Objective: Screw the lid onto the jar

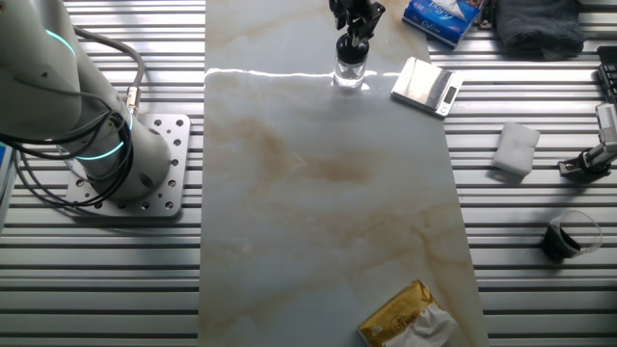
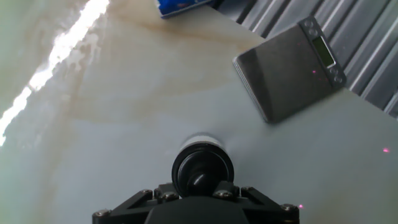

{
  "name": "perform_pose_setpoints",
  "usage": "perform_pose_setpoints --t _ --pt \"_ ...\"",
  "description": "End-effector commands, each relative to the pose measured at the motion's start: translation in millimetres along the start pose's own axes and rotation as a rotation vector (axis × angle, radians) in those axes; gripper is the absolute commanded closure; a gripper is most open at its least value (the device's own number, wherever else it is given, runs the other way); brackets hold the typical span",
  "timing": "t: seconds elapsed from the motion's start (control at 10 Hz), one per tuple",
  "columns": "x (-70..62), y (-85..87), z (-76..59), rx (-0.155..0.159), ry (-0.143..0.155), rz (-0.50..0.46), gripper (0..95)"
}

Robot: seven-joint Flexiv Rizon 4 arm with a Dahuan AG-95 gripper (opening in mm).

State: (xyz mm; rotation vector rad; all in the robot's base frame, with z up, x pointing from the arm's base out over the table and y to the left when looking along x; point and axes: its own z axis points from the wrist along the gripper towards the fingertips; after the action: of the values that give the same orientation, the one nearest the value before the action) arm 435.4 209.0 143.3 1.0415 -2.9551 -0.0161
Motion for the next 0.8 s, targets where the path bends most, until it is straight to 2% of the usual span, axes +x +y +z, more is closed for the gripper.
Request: perform_pose_setpoints --t 0.1,0.8 --pt "-0.7 -0.2 0.5 0.009 -0.007 -0.057 57.0" --pt "-1.7 -0.9 0.8 0.003 -0.011 -0.097 57.0"
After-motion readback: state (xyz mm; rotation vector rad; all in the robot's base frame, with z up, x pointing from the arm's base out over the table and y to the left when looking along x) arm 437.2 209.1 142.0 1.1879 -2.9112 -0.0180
